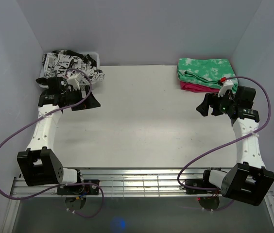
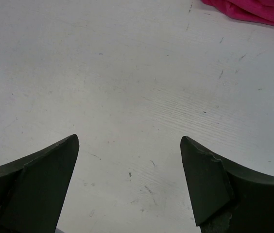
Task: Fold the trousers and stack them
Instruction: Grab the trousers from the pile, then move the trousers to the center of the board
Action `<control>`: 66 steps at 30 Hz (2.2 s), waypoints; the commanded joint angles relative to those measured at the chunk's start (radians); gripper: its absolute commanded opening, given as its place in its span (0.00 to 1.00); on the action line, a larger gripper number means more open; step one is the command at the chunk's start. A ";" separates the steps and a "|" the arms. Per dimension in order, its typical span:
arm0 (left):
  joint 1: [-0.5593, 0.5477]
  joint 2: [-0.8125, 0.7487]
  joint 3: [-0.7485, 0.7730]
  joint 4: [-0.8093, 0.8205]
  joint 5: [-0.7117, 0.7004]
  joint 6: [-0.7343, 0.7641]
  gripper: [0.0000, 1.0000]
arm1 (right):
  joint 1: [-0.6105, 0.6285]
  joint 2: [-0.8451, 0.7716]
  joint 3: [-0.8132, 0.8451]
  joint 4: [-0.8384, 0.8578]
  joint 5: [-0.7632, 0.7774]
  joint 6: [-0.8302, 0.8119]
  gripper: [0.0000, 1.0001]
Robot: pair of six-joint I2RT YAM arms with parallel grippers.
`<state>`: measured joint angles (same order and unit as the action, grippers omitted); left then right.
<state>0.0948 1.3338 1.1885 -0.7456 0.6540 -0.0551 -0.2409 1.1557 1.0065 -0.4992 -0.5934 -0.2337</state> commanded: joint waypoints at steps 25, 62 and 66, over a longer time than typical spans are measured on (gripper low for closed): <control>0.010 0.991 1.016 0.230 -0.838 0.001 0.98 | 0.002 0.052 0.006 0.097 0.021 0.043 0.90; -0.053 0.303 0.909 0.736 0.079 -0.337 0.00 | 0.002 0.039 0.081 0.114 -0.055 0.054 0.90; -0.116 0.281 0.902 0.850 0.172 -0.463 0.00 | 0.003 0.044 0.086 0.117 -0.062 0.062 0.90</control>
<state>0.0170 1.6390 2.1017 -0.0818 0.7055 -0.3798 -0.2409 1.2163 1.0470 -0.4118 -0.6315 -0.1852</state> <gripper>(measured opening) 0.117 0.903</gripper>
